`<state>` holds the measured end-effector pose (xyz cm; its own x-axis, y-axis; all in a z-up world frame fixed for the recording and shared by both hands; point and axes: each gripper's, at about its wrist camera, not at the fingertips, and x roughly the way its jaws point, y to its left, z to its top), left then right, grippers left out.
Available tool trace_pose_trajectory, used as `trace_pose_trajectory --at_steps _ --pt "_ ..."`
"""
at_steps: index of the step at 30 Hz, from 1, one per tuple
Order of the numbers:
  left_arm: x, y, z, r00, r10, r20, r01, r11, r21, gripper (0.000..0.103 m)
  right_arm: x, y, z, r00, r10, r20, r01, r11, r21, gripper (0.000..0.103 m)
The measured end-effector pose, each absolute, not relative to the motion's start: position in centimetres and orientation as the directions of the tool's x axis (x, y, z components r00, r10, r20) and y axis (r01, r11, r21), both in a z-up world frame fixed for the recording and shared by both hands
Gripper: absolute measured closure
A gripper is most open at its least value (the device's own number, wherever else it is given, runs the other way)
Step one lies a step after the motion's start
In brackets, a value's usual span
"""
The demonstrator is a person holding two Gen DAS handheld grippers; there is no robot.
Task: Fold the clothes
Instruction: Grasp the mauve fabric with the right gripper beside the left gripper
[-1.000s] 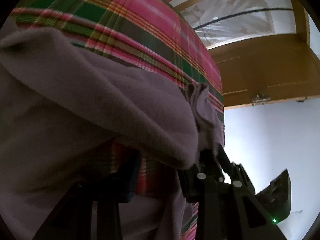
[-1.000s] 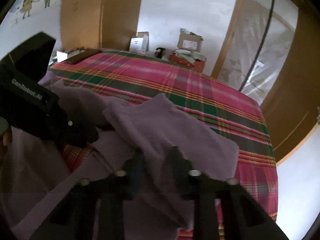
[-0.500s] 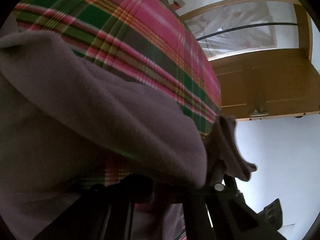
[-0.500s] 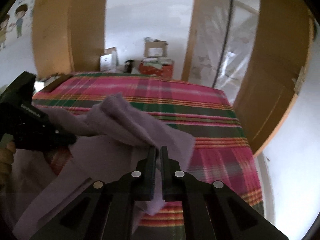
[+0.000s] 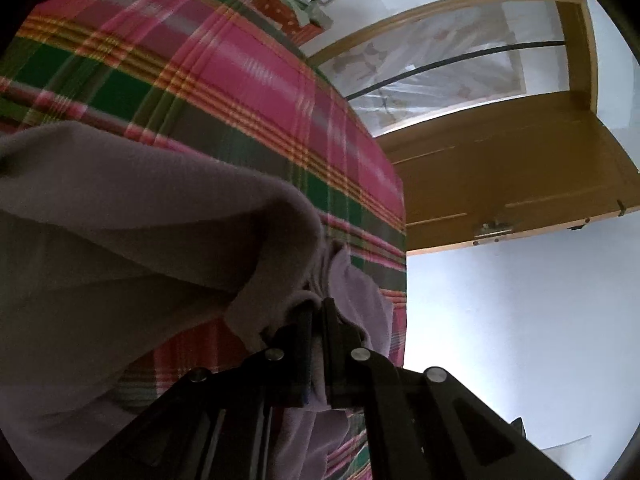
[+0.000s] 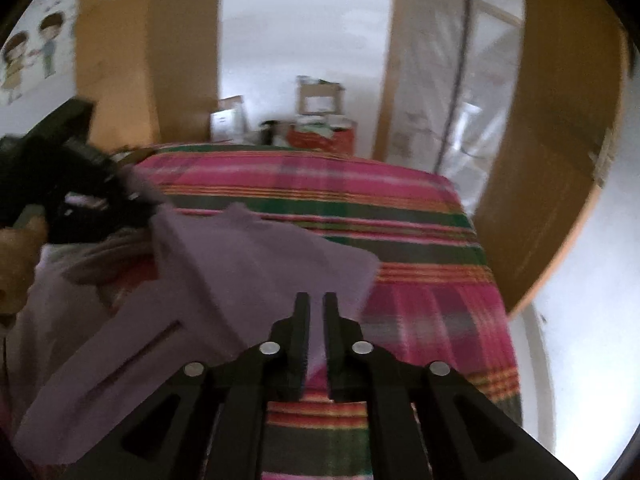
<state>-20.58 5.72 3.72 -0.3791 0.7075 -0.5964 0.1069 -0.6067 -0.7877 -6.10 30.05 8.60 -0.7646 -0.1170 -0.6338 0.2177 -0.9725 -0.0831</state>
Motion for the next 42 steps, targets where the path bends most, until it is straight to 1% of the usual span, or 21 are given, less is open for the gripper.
trace_pose_trajectory --at_steps 1,3,7,10,12,15,18,21,23,25,27,33,38,42 --pt "-20.6 5.7 3.9 -0.382 0.708 -0.594 0.105 -0.605 -0.789 0.099 -6.4 29.4 8.5 -0.757 -0.145 -0.637 0.250 -0.965 -0.078 0.078" --pt "-20.6 5.6 4.1 -0.386 0.708 -0.591 0.100 -0.605 -0.790 0.099 -6.9 28.2 8.2 -0.738 -0.188 -0.648 0.302 -0.951 -0.069 0.073" --pt "-20.6 5.4 4.7 -0.395 0.700 -0.596 0.088 -0.616 -0.783 0.100 -8.3 25.9 7.1 -0.700 -0.230 -0.676 0.372 -0.925 -0.070 0.073" --pt "-20.3 5.0 5.0 -0.402 0.698 -0.593 0.077 -0.619 -0.781 0.100 -8.7 24.7 6.4 -0.695 -0.214 -0.687 0.389 -0.915 -0.108 0.073" --pt "-20.1 4.7 5.2 -0.405 0.695 -0.595 0.072 -0.624 -0.778 0.100 -8.7 24.5 6.5 -0.699 -0.217 -0.681 0.384 -0.918 -0.102 0.073" --pt "-20.1 4.6 5.0 -0.405 0.693 -0.597 0.079 -0.624 -0.778 0.100 -8.6 24.3 6.9 -0.700 -0.275 -0.659 0.411 -0.910 -0.056 0.073" --pt "-19.8 4.6 4.9 -0.404 0.693 -0.596 0.077 -0.624 -0.778 0.101 -9.5 23.6 6.5 -0.696 -0.232 -0.680 0.396 -0.913 -0.094 0.072" --pt "-19.7 4.4 4.9 -0.407 0.690 -0.599 0.076 -0.628 -0.775 0.101 -10.5 23.4 6.2 -0.694 -0.223 -0.685 0.378 -0.922 -0.083 0.073" --pt "-19.6 4.2 4.9 -0.409 0.686 -0.602 0.079 -0.630 -0.773 0.101 -10.9 23.8 6.3 -0.694 -0.230 -0.682 0.359 -0.932 -0.051 0.075" --pt "-19.5 4.3 4.9 -0.407 0.684 -0.605 0.075 -0.635 -0.769 0.101 -11.2 24.3 6.4 -0.699 -0.237 -0.675 0.338 -0.941 -0.020 0.092" --pt "-19.4 4.3 4.9 -0.407 0.685 -0.604 0.069 -0.637 -0.768 0.101 -11.1 24.6 6.6 -0.715 -0.210 -0.667 0.309 -0.951 -0.032 0.096" --pt "-19.5 4.4 5.0 -0.415 0.685 -0.598 0.069 -0.632 -0.772 0.101 -9.6 26.9 8.2 -0.770 -0.154 -0.620 0.214 -0.977 -0.022 0.097" --pt "-19.7 4.4 5.4 -0.435 0.687 -0.582 0.068 -0.619 -0.782 0.101 -8.2 30.2 10.0 -0.801 -0.100 -0.591 0.100 -0.994 0.033 0.097" --pt "-20.0 4.3 5.4 -0.446 0.683 -0.578 0.074 -0.616 -0.785 0.101 -6.4 32.5 11.1 -0.823 0.001 -0.568 -0.002 -1.000 0.001 0.097"
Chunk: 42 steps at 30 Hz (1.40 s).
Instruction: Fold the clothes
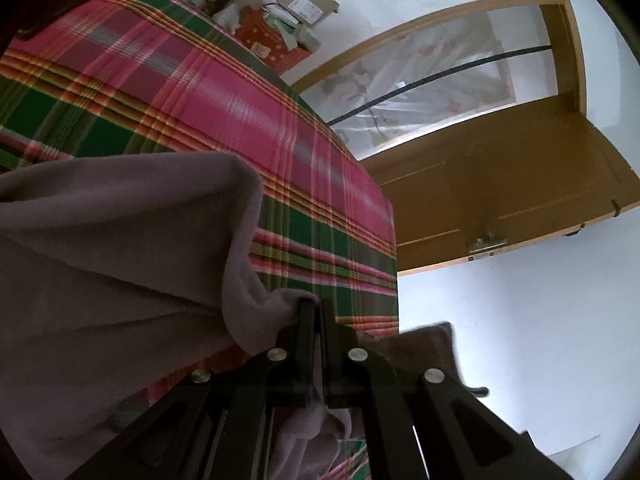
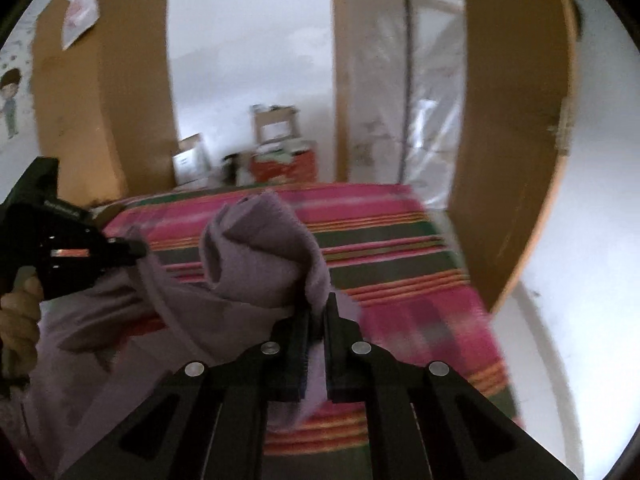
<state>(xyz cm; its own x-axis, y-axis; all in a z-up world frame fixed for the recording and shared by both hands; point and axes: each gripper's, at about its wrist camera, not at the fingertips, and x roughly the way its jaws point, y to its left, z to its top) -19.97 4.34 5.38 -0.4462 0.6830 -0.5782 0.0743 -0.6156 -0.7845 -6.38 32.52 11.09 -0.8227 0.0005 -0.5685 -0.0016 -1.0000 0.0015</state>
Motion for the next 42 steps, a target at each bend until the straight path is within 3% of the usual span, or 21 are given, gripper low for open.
trace_pose_trajectory --at_steps 6,20,22,27,33,36,40,42 --pt "-20.4 5.0 5.7 -0.442 0.682 -0.582 0.055 -0.628 -0.777 0.101 -4.9 35.2 9.8 -0.794 0.099 -0.600 -0.081 -0.995 -0.057 0.096" --pt "-20.7 5.1 5.6 -0.430 0.672 -0.603 0.060 -0.645 -0.761 0.101 -6.7 39.3 6.6 -0.714 0.094 -0.694 -0.169 -0.985 0.040 0.096" --pt "-20.8 5.1 5.7 -0.430 0.672 -0.603 0.059 -0.646 -0.761 0.101 -6.7 39.4 6.4 -0.702 0.104 -0.705 -0.177 -0.984 0.032 0.088" --pt "-20.9 5.3 5.6 -0.429 0.676 -0.599 0.056 -0.642 -0.765 0.101 -5.2 39.1 7.7 -0.734 0.122 -0.668 -0.165 -0.986 0.002 0.077" --pt "-21.3 5.8 6.2 -0.421 0.682 -0.598 0.038 -0.646 -0.763 0.101 -3.7 37.0 10.6 -0.826 0.163 -0.539 -0.157 -0.986 -0.058 0.077" --pt "-21.7 6.0 6.5 -0.423 0.684 -0.594 0.034 -0.644 -0.765 0.101 -4.2 37.3 11.1 -0.817 0.218 -0.533 -0.232 -0.972 -0.042 0.076" --pt "-22.3 6.1 7.1 -0.429 0.684 -0.590 0.025 -0.644 -0.765 0.101 -4.4 36.5 11.5 -0.841 0.098 -0.533 -0.137 -0.990 0.035 0.076" --pt "-22.5 6.3 7.3 -0.430 0.685 -0.588 0.021 -0.644 -0.765 0.101 -4.9 34.8 11.2 -0.851 -0.013 -0.525 -0.008 -0.999 0.037 0.076"
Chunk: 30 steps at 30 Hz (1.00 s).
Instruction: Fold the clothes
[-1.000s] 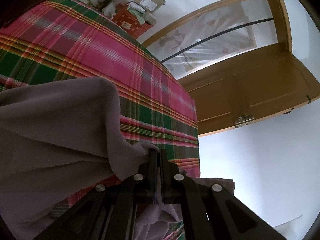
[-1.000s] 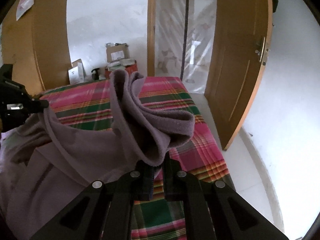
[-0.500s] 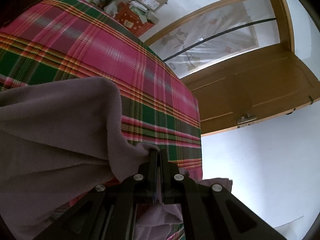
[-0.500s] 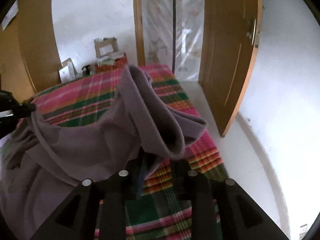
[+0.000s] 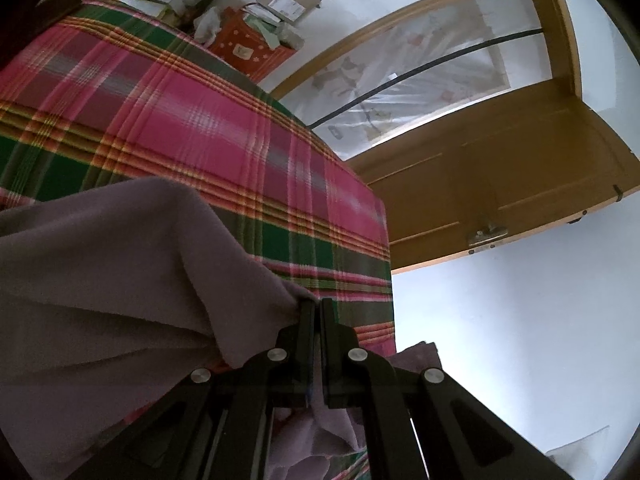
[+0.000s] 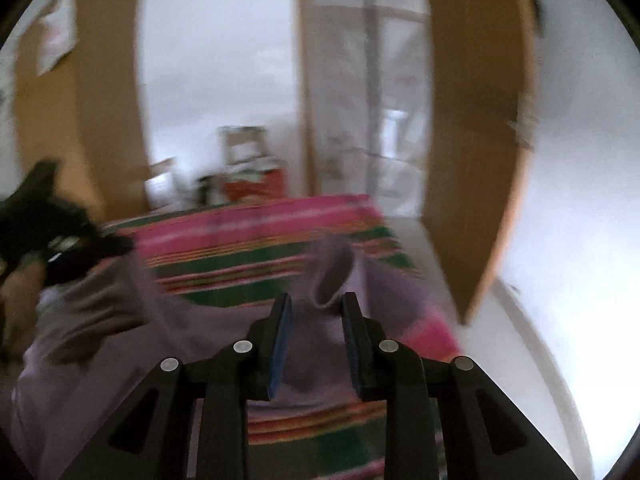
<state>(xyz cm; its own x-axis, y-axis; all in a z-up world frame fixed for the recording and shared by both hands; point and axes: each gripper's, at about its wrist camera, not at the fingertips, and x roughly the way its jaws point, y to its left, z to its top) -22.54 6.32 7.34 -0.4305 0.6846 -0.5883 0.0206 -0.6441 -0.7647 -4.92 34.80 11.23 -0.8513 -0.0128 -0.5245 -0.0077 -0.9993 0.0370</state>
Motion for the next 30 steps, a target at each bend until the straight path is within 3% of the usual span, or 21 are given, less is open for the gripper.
trace_pose_trajectory --at_steps 6,10,15,19,23,30 --pt "-23.2 6.5 7.7 -0.436 0.685 -0.583 0.014 -0.643 -0.766 0.101 -7.8 30.5 8.9 -0.750 -0.276 -0.600 0.274 -0.957 0.098 0.076" --pt "-23.7 5.9 7.8 -0.449 0.679 -0.581 0.022 -0.642 -0.766 0.101 -9.1 28.8 7.4 -0.704 -0.277 -0.654 0.312 -0.948 0.065 0.076" --pt "-24.3 5.3 7.8 -0.457 0.677 -0.577 0.031 -0.636 -0.771 0.101 -10.2 29.0 6.6 -0.708 -0.191 -0.680 0.262 -0.965 -0.001 0.076" --pt "-24.6 5.2 7.5 -0.458 0.674 -0.579 0.033 -0.639 -0.769 0.101 -10.9 29.6 7.2 -0.721 -0.129 -0.680 0.197 -0.980 -0.022 0.094" --pt "-24.9 5.3 7.2 -0.453 0.675 -0.582 0.027 -0.642 -0.766 0.101 -12.5 30.1 8.0 -0.748 -0.073 -0.660 0.134 -0.990 -0.043 0.097" --pt "-25.6 5.7 7.0 -0.449 0.689 -0.568 0.013 -0.631 -0.776 0.101 -15.3 30.5 11.3 -0.836 0.032 -0.547 0.027 -0.995 -0.101 0.098"
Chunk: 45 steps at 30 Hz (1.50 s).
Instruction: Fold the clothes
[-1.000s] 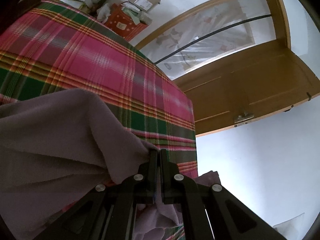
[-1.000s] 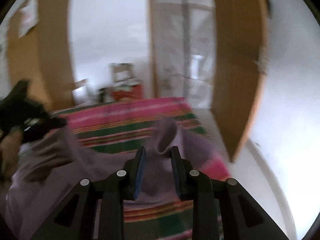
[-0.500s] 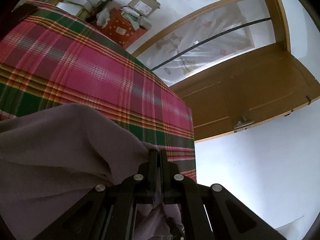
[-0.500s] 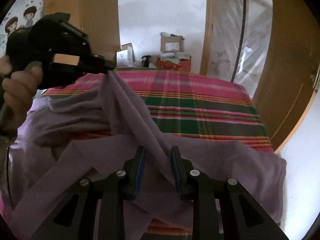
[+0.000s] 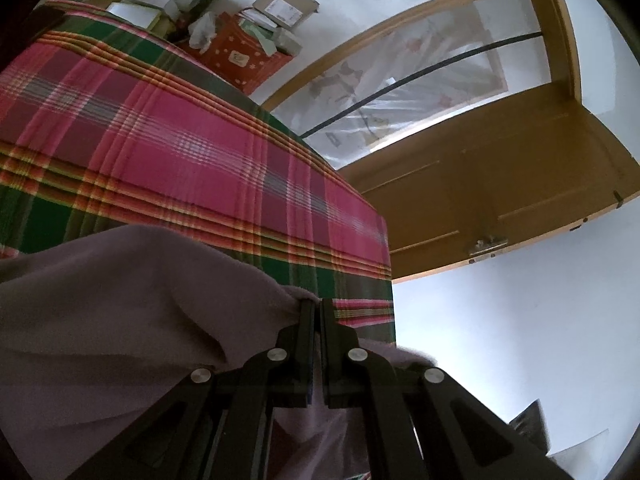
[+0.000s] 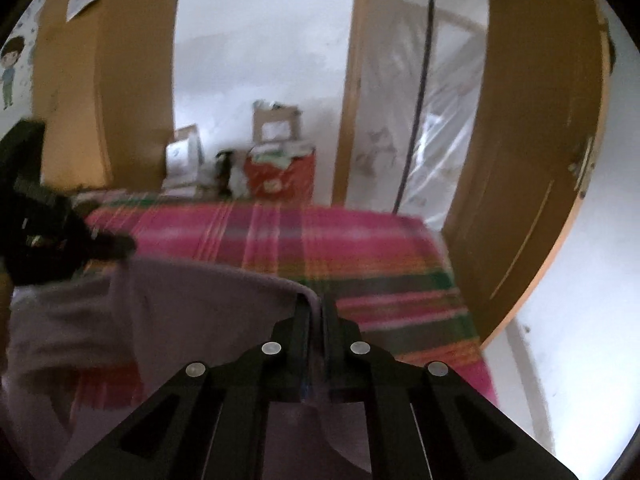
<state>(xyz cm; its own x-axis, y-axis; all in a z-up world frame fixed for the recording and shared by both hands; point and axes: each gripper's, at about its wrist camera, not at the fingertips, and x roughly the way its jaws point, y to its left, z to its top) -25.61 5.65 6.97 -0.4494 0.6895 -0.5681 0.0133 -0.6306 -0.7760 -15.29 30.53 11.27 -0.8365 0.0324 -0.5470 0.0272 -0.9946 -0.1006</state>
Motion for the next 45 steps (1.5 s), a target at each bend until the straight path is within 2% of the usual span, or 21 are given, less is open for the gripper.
trace_pose_trajectory --at_steps 6,14,17,18,21,24,33,40,45 --pt "-25.7 5.4 7.0 -0.470 0.678 -0.565 0.005 -0.638 -0.770 0.100 -16.8 29.4 12.9 -0.890 0.080 -0.449 -0.005 -0.986 -0.166 0.098" --pt "-26.0 5.1 4.8 -0.404 0.666 -0.627 0.041 -0.671 -0.740 0.099 -19.3 29.4 8.9 -0.803 0.105 -0.587 0.001 -0.984 -0.176 0.097" --pt "-25.4 5.2 4.3 -0.379 0.672 -0.636 0.034 -0.677 -0.735 0.086 -19.0 29.6 8.4 -0.784 0.080 -0.616 0.015 -0.989 -0.148 0.095" --pt "-25.1 5.1 4.4 -0.375 0.676 -0.635 0.027 -0.676 -0.736 0.083 -18.8 29.7 8.3 -0.778 0.066 -0.625 0.022 -0.991 -0.132 0.090" --pt "-23.7 4.2 4.9 -0.376 0.681 -0.629 0.012 -0.675 -0.738 0.078 -17.4 30.1 8.6 -0.785 0.035 -0.618 0.025 -0.996 -0.088 0.083" --pt "-21.8 3.2 5.7 -0.380 0.676 -0.631 -0.005 -0.684 -0.729 0.072 -15.4 30.3 9.0 -0.789 0.011 -0.615 0.031 -0.998 -0.059 0.077" --pt "-13.0 -0.6 7.0 -0.376 0.652 -0.659 -0.034 -0.720 -0.693 0.071 -8.1 30.0 9.9 -0.768 -0.071 -0.637 0.059 -0.997 0.040 0.076" --pt "-4.3 -2.5 6.2 -0.314 0.676 -0.666 -0.082 -0.719 -0.691 0.070 -1.9 27.8 10.4 -0.742 -0.210 -0.637 0.160 -0.978 0.136 0.076" --pt "0.4 -5.4 5.7 -0.347 0.649 -0.677 -0.052 -0.734 -0.677 0.069 2.0 27.5 11.6 -0.729 -0.297 -0.616 0.213 -0.955 0.208 0.076"
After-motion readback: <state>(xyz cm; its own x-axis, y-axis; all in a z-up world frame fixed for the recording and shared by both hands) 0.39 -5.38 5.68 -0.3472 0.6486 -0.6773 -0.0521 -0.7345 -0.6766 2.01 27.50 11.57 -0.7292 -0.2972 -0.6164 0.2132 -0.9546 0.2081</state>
